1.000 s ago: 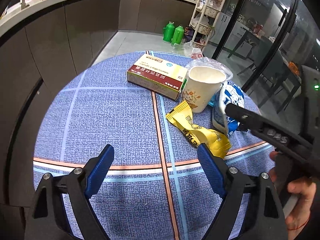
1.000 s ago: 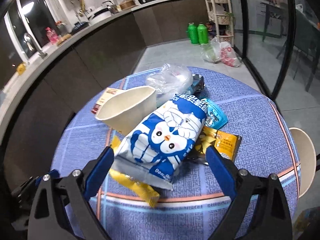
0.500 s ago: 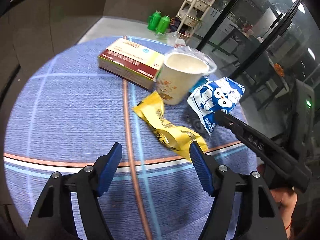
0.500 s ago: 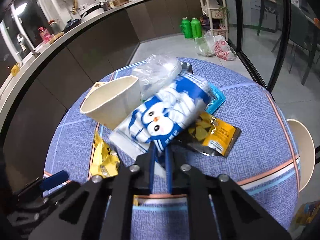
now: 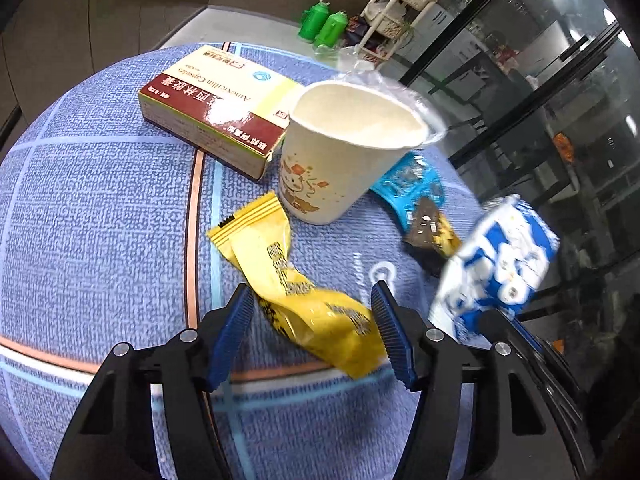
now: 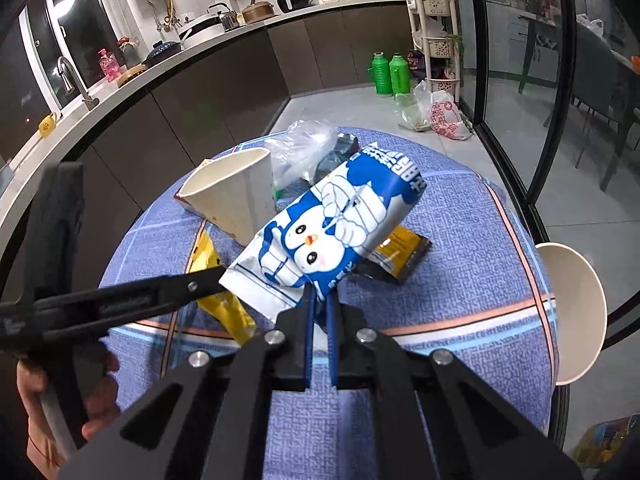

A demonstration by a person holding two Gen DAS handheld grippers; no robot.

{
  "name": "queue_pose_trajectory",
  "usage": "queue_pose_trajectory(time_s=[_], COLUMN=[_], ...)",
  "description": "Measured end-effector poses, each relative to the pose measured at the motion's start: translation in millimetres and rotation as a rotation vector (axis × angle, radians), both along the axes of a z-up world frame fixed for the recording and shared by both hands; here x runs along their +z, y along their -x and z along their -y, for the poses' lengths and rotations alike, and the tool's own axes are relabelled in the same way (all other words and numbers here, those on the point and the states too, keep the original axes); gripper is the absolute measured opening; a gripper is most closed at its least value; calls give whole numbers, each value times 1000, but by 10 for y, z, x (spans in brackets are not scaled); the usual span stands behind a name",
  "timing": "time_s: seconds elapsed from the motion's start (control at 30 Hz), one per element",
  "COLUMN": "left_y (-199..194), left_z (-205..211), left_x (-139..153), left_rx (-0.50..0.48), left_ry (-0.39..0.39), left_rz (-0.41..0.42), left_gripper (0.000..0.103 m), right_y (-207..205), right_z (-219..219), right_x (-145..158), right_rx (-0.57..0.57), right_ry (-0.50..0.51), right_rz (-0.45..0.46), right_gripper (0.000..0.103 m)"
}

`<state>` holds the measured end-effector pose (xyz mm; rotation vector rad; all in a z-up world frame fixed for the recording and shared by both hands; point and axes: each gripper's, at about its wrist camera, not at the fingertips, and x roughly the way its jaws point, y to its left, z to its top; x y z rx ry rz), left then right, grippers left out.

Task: Collect trash
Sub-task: 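Grasp the yellow wrapper with the left tool while the right tool grasps the blue-white snack bag, then carry wrapper and snack bag over the white bin and open both tools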

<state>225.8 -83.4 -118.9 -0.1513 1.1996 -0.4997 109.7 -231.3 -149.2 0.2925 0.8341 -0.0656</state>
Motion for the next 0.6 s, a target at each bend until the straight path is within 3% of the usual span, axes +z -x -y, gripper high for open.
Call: queue_pose_trajectory(time_s=[0.1, 0.17, 0.43, 0.6], left_y=[-28, -26, 246, 447], left_z=[54, 78, 100, 167], left_x=[-5, -11, 78, 343], left_rx=[-1, -17, -68, -110], left_ry=[-19, -21, -42, -27], left_rz=[10, 9, 72, 134], left_gripper=[46, 19, 12, 11], right_y=[25, 39, 185, 351], right_z=[15, 15, 20, 98], right_x=[-5, 3, 52, 209], right_rx=[1, 3, 22, 20], right_ry=[0, 0, -18, -30], right_rz=[-1, 0, 16, 55], right_gripper=[7, 7, 7, 7])
